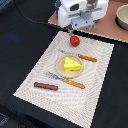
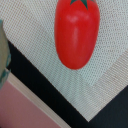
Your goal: Interact with the objects in diverse but meaningful ways.
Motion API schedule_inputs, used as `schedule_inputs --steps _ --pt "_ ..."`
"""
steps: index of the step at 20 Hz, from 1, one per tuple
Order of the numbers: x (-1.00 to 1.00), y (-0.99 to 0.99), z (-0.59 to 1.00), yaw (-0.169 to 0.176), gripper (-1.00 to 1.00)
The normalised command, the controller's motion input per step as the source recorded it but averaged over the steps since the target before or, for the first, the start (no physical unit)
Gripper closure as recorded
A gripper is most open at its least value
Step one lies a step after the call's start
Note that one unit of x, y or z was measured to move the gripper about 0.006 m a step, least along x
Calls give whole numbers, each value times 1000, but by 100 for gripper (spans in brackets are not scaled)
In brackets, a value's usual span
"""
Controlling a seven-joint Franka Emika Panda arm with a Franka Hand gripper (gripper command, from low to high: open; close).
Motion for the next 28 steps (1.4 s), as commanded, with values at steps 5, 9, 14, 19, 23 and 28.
schedule_inputs --steps 5,9,14,19,23,28 --pt "-316 225 -439 -13 -100" --pt "-335 286 -391 -17 -100" --pt "-381 234 -322 -25 -100" --pt "-386 79 -95 -28 -100" --pt "-301 49 -16 -27 -100" --pt "-306 28 -29 -21 100"
